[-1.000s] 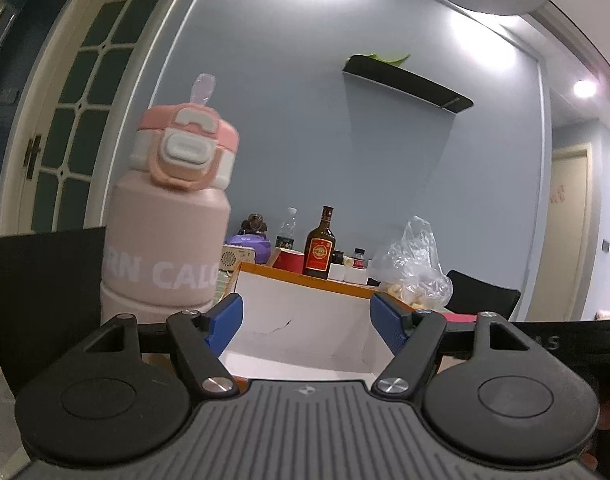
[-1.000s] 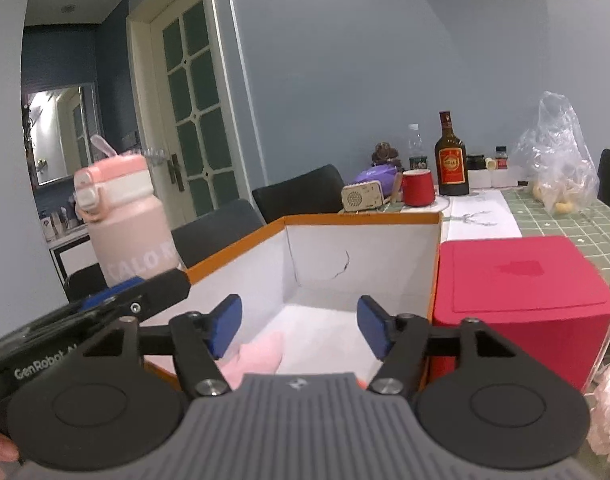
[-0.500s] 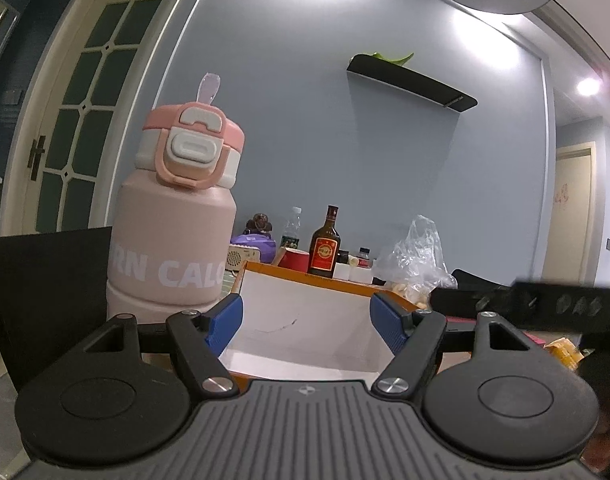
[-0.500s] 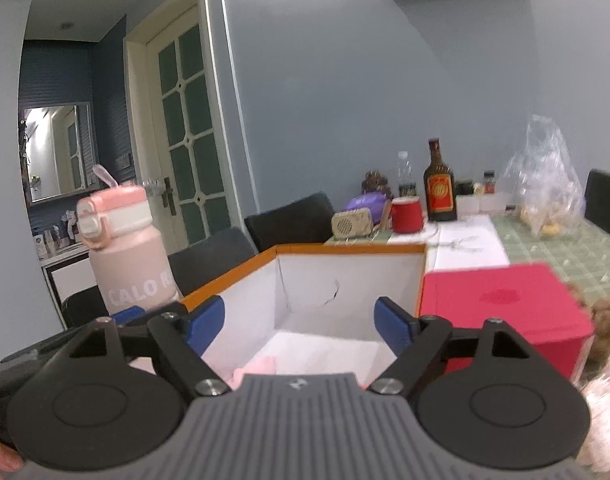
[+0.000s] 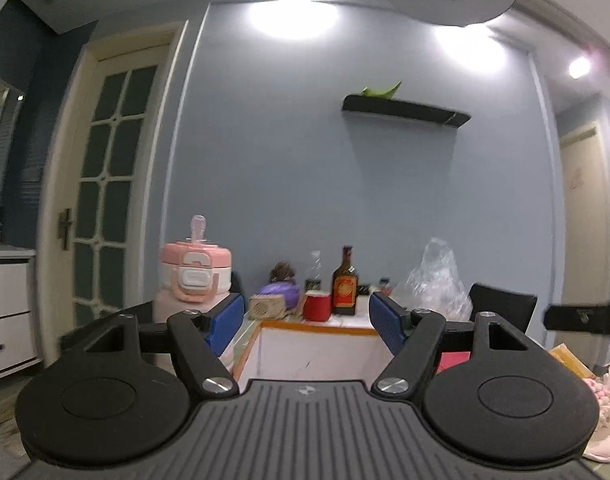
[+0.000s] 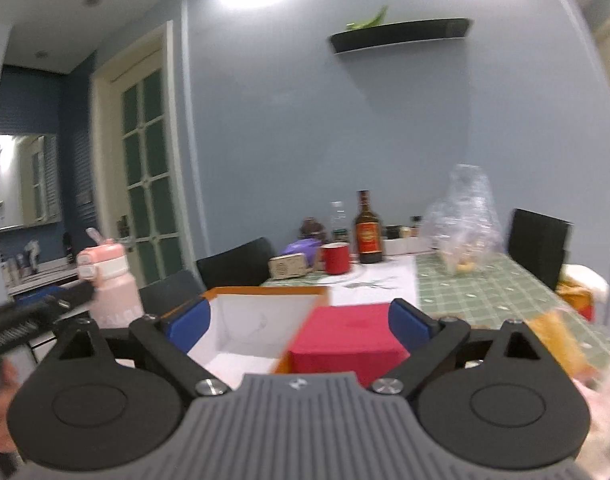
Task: Organize soft objects
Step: 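Move both open tools back over the table items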
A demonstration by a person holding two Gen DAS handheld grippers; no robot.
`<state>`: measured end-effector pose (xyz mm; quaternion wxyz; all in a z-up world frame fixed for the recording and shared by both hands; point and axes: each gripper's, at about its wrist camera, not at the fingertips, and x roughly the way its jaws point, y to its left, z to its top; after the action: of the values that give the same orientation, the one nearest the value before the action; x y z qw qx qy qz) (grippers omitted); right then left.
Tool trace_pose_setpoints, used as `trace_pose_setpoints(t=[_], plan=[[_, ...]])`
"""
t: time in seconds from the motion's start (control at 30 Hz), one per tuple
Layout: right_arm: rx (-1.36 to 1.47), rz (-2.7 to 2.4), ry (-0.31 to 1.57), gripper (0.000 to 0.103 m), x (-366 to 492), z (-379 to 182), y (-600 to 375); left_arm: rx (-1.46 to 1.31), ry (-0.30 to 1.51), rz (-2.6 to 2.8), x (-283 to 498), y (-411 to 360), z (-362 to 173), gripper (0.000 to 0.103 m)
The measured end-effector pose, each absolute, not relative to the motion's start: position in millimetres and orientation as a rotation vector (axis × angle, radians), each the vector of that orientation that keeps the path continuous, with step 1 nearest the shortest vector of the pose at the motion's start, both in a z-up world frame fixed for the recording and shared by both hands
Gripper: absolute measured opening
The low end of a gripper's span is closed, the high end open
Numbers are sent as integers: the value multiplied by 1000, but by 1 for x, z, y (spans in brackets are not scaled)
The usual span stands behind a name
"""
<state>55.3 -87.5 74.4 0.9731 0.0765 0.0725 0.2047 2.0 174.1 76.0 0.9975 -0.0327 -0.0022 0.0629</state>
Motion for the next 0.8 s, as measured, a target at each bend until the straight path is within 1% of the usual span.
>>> trace_pose_setpoints(t=[0.17, 0.3, 0.4, 0.57, 0.67, 0.8], plan=[[30, 277, 126, 96, 19, 59, -106, -115, 96, 114, -35, 152, 93, 84], [-80, 144, 126, 96, 4, 51, -119, -121, 100, 16, -52, 124, 92, 84], [-91, 19, 128, 96, -5, 50, -138, -149, 94, -77, -55, 98, 82, 85], [-56, -90, 158, 97, -9, 41, -180, -210, 184, -185, -28, 56, 62, 85], [-4, -116, 197, 99, -1, 29, -206, -199, 241, -223, -9, 32, 47, 85], [48, -108, 253, 100, 14, 13, -228, -167, 311, -241, 15, 4, 27, 85]])
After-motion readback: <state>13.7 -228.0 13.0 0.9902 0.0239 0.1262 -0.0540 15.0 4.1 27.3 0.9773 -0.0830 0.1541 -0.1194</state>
